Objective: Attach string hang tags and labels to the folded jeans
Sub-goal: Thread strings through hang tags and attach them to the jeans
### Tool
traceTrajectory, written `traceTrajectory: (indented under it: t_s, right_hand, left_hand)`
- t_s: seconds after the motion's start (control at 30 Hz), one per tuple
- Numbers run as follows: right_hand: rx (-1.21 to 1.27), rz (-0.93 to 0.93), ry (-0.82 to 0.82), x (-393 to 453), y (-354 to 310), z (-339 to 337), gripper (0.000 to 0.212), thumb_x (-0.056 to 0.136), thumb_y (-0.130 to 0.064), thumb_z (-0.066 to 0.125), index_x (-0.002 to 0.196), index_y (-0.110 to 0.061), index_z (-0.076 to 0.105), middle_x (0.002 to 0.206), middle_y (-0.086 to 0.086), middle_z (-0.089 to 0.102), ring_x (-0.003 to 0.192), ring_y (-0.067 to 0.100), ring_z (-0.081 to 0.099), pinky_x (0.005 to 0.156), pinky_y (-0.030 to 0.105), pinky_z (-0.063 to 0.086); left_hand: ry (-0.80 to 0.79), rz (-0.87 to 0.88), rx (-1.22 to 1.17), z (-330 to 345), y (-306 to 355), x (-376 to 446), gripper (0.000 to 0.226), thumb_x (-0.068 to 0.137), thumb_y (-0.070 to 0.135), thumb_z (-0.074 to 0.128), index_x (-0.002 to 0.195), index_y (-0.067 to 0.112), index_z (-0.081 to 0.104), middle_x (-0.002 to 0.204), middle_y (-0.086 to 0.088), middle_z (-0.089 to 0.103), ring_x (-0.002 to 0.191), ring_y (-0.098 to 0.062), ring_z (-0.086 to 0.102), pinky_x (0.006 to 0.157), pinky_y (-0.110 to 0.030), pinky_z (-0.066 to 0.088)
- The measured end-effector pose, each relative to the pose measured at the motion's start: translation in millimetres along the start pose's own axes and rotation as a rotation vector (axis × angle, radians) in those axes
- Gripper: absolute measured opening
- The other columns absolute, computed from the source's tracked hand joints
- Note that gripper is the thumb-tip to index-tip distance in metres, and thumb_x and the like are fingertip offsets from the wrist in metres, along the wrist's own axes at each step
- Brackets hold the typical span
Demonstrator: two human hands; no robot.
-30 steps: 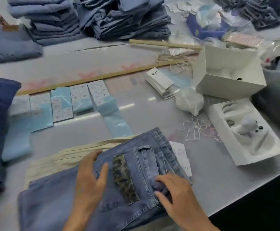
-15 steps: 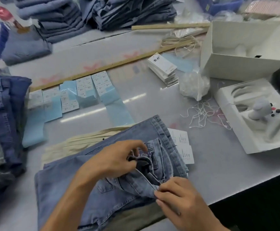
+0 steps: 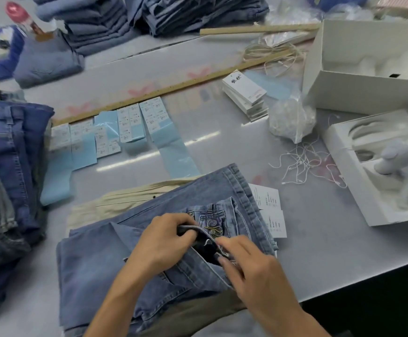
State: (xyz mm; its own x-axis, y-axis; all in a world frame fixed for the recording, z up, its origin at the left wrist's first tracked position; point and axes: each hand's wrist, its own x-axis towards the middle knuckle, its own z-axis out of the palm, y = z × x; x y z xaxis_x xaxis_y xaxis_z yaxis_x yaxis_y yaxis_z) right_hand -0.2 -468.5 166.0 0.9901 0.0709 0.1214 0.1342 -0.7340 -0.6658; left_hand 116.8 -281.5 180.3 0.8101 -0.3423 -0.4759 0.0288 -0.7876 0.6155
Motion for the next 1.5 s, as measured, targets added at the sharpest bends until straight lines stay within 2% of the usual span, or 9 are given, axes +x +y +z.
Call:
traceTrajectory:
  t_s: [0.1,0.27,0.53,0.8,1.07,1.17,1.27,1.33,1.5]
  right_hand:
    - [-0.083,-0.013,-0.031,20.0,-2.1,3.3,0.034,0.088,-0.027,0.077,0.120,-0.027,0.066,0.105,-0.012,0.061,0.061,0.007,0.060,0.053,0.018,0.051]
    - [-0.191,-0.084,0.006,38.6,-8.0,16.3,0.005,0.091,-0.018,0.071,0.093,-0.021,0.067,0.089,-0.005,0.058,0.058,0.015,0.051,0.052,0.029,0.047]
    - [-0.241,-0.101,-0.076,38.7,-10.8,23.9,0.004,0.092,-0.018,0.068,0.089,-0.021,0.066,0.089,-0.004,0.062,0.074,0.016,0.055,0.063,0.029,0.046]
    - [-0.224,-0.092,-0.104,38.8,-14.5,22.6,0.014,0.088,-0.012,0.070,0.098,-0.021,0.068,0.074,-0.007,0.060,0.057,0.014,0.056,0.052,0.027,0.048]
    - [-0.014,0.146,-0.124,35.7,-10.7,25.7,0.023,0.090,-0.031,0.071,0.110,-0.033,0.060,0.087,-0.016,0.056,0.079,0.004,0.050,0.073,0.019,0.041]
    - [0.074,0.188,-0.111,32.0,-5.3,25.8,0.015,0.089,-0.024,0.072,0.102,-0.031,0.067,0.093,-0.019,0.060,0.089,0.001,0.055,0.081,0.023,0.048]
    - [0.036,0.096,-0.046,27.9,-11.5,26.2,0.014,0.090,-0.014,0.069,0.100,-0.025,0.067,0.092,-0.014,0.065,0.082,0.006,0.062,0.072,0.028,0.054]
    - [-0.004,0.009,0.001,25.0,-18.5,30.3,0.014,0.092,-0.012,0.065,0.104,-0.019,0.068,0.088,-0.007,0.069,0.069,0.013,0.063,0.061,0.031,0.054]
    - [0.068,0.035,0.021,27.7,-23.5,38.2,0.020,0.091,-0.007,0.061,0.105,-0.020,0.066,0.088,-0.006,0.068,0.073,0.012,0.063,0.064,0.029,0.052]
  left_hand:
    - [0.000,-0.052,-0.124,-1.4,-0.7,2.0,0.019,0.090,0.025,0.065,0.079,0.038,0.073,0.066,0.001,0.071,0.058,-0.020,0.062,0.060,-0.044,0.051]
    - [0.003,-0.150,-0.230,-2.2,-6.2,10.1,0.014,0.080,0.025,0.063,0.076,0.030,0.075,0.072,-0.010,0.072,0.063,-0.017,0.060,0.071,-0.049,0.055]
    - [-0.009,-0.152,-0.209,-1.3,-1.9,19.8,0.023,0.084,0.017,0.063,0.087,0.037,0.072,0.079,-0.005,0.074,0.083,-0.034,0.068,0.082,-0.051,0.055]
    - [0.064,-0.061,-0.043,2.8,-1.6,20.5,0.026,0.090,0.023,0.057,0.091,0.048,0.064,0.073,0.019,0.069,0.064,-0.005,0.060,0.063,-0.036,0.052]
    - [0.077,-0.076,-0.210,5.6,-14.8,14.5,0.028,0.093,0.016,0.056,0.097,0.042,0.068,0.068,-0.006,0.066,0.047,-0.015,0.046,0.049,-0.030,0.039]
    - [0.092,-0.066,-0.251,5.6,-16.8,8.6,0.027,0.093,0.016,0.057,0.098,0.040,0.069,0.072,-0.008,0.068,0.066,-0.037,0.059,0.057,-0.036,0.044]
    - [0.186,-0.057,-0.238,8.9,-11.9,-0.3,0.027,0.090,0.016,0.060,0.094,0.042,0.065,0.081,0.007,0.070,0.074,-0.023,0.065,0.067,-0.043,0.054]
    - [0.333,0.012,-0.099,9.9,-6.1,-8.5,0.027,0.088,0.017,0.067,0.093,0.042,0.057,0.092,0.018,0.063,0.083,-0.008,0.061,0.068,-0.040,0.053]
    - [0.549,0.459,0.393,9.7,0.1,-27.5,0.020,0.080,0.004,0.075,0.091,0.018,0.067,0.101,-0.001,0.057,0.089,-0.025,0.055,0.072,-0.041,0.043]
